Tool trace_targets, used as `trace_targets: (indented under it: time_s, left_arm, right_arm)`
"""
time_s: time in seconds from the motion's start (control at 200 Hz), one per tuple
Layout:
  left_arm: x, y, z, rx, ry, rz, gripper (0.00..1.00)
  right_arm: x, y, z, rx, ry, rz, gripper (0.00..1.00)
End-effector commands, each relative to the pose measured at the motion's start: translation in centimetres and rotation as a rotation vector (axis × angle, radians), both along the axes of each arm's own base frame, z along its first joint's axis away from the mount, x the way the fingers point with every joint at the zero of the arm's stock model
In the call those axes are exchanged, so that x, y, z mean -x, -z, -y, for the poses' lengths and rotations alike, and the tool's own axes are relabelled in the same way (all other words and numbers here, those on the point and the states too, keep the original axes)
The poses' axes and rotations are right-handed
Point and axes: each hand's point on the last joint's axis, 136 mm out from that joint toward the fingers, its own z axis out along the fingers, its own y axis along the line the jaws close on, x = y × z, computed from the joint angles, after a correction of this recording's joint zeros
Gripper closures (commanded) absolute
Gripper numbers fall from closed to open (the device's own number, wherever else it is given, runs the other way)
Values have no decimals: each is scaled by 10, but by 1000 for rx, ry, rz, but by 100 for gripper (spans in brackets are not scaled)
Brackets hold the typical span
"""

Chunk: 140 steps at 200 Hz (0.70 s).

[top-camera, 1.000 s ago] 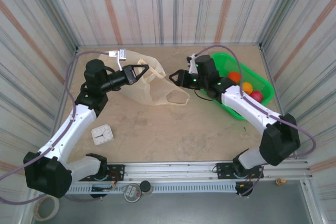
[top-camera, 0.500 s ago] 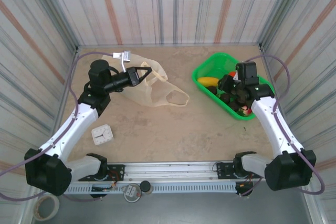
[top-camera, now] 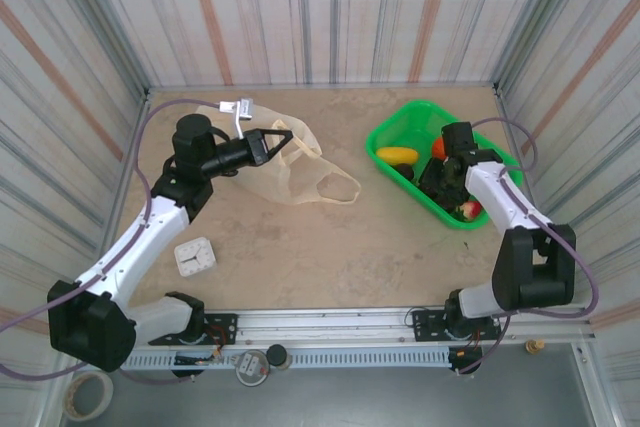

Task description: Place the fake fruits into the plastic bag and tie a complex knot

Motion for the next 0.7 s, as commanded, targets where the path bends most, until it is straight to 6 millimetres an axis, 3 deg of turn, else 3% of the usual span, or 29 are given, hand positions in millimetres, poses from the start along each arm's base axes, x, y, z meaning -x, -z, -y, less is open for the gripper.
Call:
trace_targets:
  time_s: [0.0, 0.205, 0.466, 0.581, 0.696]
  left_arm:
    - [0, -8, 3, -4, 12, 38, 100]
    - [0, -8, 4, -6, 15, 38, 100]
    - [-1, -7, 3, -6, 13, 37, 100]
    - [-2, -7, 3, -9, 11, 39, 100]
    - [-2, -7, 3, -9, 13, 39, 100]
  right_arm:
    - [-14, 7, 9, 35, 32, 0, 31]
    - [-33, 30, 6, 28, 26, -50, 26]
    - [-50, 55, -4, -11, 18, -96, 29]
    - [-52, 52, -5, -14, 23, -83, 39]
    - [-52, 31, -4, -22, 27, -26, 44]
